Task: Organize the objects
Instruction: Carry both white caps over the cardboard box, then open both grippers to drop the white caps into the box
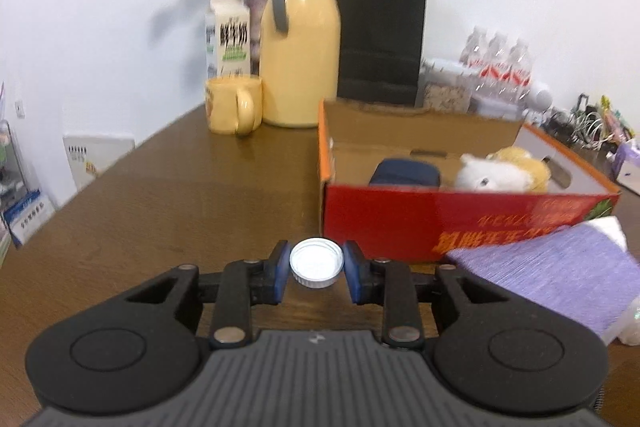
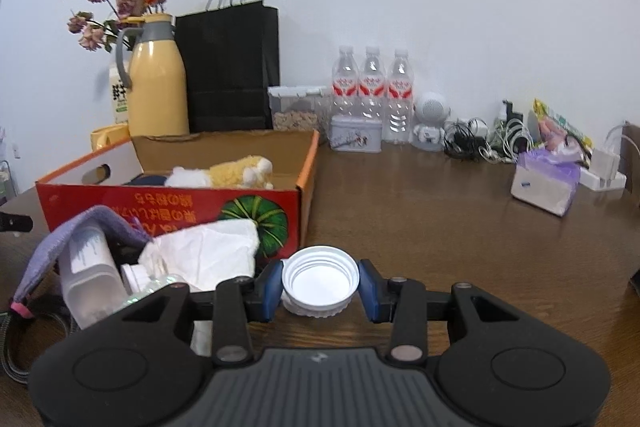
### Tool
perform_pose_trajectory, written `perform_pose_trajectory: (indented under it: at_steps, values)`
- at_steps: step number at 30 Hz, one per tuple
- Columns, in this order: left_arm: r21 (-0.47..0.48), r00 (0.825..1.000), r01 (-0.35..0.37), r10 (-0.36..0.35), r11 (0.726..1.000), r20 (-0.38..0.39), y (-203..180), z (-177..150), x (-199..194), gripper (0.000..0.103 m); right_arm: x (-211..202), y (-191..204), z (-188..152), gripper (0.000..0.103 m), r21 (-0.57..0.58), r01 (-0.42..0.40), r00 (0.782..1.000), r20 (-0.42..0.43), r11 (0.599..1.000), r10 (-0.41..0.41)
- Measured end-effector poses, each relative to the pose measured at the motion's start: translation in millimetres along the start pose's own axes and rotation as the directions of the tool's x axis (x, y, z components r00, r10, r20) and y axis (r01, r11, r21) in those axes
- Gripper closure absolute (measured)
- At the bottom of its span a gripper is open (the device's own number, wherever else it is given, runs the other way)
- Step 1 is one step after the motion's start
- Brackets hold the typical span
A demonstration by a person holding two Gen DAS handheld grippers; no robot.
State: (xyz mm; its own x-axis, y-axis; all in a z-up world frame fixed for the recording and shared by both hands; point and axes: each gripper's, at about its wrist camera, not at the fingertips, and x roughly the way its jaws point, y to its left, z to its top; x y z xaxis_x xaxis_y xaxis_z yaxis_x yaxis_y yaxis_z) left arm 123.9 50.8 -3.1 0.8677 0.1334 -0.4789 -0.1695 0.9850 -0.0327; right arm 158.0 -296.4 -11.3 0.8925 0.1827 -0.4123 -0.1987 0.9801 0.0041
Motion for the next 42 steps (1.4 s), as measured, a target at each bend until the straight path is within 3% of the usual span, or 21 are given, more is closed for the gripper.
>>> perform_pose_trajectory:
  at_steps: [8,17,23,28,39,40,41,42]
  values:
    - [0.031,0.989,0.064,-0.067,0.997,0.129,-20,31,-27,0.074,-8,18,37,0.064,-0.014,-0.074,0.991,0.109,0.997,0.075]
    - [0.059,0.974,0.119,-0.128,0.991,0.189,-56,63,-6,0.074,21,52,85,0.064,-0.053,-0.147,0.973,0.171,0.988,0.154]
    - [-0.001,0.98,0.121,-0.119,0.993,0.157,-69,76,38,0.074,65,63,99,0.064,-0.004,-0.16,0.977,0.14,0.987,0.159]
    - [-0.002,0.992,0.101,-0.101,0.995,0.081,-72,65,70,0.074,93,63,86,0.064,0.013,-0.168,0.984,0.067,0.986,0.167]
    - [0.005,0.995,0.09,-0.091,0.996,0.043,-72,55,75,0.073,101,64,78,0.064,0.019,-0.171,0.985,0.017,0.985,0.171]
    - [0.003,0.995,0.088,-0.088,0.996,0.05,-71,54,74,0.067,100,64,77,0.063,0.018,-0.167,0.986,0.018,0.986,0.166]
    - [0.001,0.995,0.086,-0.086,0.996,0.056,-71,54,73,0.063,99,64,77,0.056,0.018,-0.164,0.986,0.019,0.986,0.164]
    - [0.0,0.994,0.082,-0.082,0.997,0.067,-70,54,71,0.051,98,65,77,0.05,0.017,-0.161,0.987,0.022,0.987,0.161]
